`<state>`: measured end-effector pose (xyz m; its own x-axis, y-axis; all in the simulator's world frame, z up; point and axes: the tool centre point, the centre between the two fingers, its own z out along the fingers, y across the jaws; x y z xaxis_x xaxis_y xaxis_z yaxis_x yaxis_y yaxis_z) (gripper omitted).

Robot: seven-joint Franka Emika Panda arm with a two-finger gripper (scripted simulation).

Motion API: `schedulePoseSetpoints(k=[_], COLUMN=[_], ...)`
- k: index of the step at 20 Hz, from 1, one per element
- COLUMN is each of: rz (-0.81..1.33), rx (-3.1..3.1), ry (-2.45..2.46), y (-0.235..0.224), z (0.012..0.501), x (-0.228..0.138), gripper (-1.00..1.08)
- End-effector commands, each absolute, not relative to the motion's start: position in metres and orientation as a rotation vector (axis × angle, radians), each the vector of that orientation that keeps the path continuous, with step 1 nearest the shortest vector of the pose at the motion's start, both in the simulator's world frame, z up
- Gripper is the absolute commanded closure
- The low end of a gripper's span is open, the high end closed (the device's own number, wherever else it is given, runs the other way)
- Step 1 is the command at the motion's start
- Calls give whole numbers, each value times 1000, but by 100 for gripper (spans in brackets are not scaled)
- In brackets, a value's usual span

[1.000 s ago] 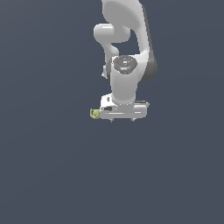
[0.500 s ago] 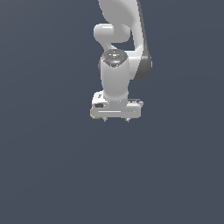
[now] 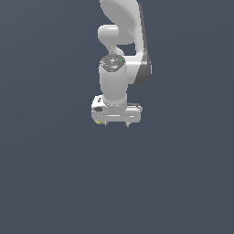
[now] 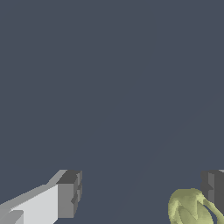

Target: Pick up the object and move it to a goal position.

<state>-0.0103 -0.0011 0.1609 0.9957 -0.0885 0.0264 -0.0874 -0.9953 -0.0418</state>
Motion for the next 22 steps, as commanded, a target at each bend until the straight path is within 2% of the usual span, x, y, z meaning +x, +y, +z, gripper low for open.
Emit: schedulePoseSetpoints(k=[1,14,22], rz=[-40,-11,-1], rx=[-3102,-3119,-3121], ry=[157,305,352], y=[-12,-79,-95], z=[153,105,92], x=[-20,-103,-133], gripper=[-92,-92,-92])
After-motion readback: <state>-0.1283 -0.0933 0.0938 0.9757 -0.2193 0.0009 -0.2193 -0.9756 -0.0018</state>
